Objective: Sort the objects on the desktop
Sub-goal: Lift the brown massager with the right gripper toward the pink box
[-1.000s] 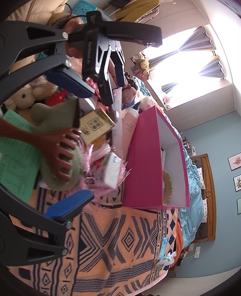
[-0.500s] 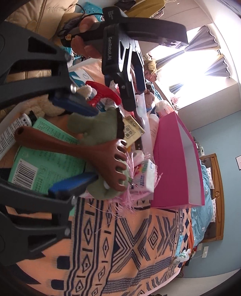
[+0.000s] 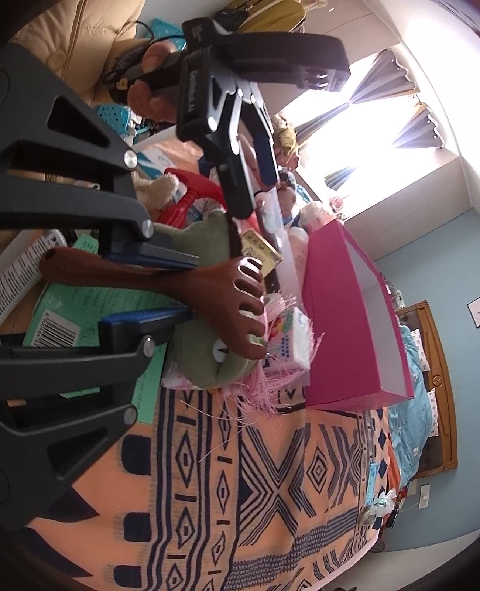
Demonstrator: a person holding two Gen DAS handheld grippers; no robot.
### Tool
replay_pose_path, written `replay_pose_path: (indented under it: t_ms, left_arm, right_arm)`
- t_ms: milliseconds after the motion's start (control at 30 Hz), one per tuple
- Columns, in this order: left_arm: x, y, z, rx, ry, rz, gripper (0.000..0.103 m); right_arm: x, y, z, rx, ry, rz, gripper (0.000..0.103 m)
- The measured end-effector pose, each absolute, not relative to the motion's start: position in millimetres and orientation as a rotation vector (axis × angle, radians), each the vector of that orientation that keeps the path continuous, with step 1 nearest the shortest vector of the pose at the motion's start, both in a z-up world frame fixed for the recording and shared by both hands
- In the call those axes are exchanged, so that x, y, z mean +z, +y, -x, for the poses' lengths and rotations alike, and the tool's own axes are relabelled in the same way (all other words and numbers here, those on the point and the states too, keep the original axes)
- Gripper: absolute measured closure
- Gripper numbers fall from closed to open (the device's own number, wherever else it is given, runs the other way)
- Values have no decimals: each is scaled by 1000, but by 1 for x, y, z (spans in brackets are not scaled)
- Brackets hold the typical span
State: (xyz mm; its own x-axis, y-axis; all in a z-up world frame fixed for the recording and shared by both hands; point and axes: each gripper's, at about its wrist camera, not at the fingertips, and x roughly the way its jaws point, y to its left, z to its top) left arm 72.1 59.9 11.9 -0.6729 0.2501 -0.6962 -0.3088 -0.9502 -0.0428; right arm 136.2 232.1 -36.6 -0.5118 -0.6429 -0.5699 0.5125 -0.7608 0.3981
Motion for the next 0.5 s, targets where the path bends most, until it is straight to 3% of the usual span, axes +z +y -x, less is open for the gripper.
replay_pose_path:
  t_ms: [433, 500]
  left_arm:
    - [16, 88, -69, 2403, 115, 984, 1]
    - [16, 89, -67, 2375, 98, 991, 7]
  right_arm:
    - [0, 235, -120, -2201, -280, -825, 85]
    - [6, 234, -116, -2195, -278, -807, 86]
